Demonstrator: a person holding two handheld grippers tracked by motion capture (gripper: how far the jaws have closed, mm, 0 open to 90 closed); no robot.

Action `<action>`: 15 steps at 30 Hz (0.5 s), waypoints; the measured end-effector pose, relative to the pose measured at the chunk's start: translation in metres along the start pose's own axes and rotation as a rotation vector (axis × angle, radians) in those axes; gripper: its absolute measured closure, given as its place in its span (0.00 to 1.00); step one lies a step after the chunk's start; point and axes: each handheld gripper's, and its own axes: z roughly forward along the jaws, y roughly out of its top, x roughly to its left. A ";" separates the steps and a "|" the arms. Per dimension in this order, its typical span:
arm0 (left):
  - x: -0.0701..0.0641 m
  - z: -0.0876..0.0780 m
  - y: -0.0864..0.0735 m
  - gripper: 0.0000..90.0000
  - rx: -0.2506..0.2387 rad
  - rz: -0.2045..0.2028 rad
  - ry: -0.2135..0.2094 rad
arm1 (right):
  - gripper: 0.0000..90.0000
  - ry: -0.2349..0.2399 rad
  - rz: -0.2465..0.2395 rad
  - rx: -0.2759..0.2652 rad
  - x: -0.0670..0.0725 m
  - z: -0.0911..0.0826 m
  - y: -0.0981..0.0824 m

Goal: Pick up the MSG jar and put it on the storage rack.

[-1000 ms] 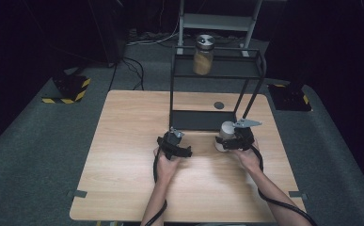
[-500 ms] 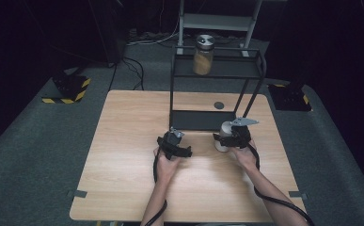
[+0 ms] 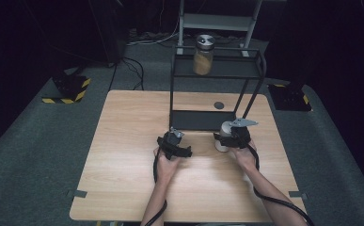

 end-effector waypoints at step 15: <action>0.000 0.000 0.000 0.02 -0.001 0.000 -0.001 | 0.39 -0.017 -0.001 -0.003 0.004 -0.001 0.000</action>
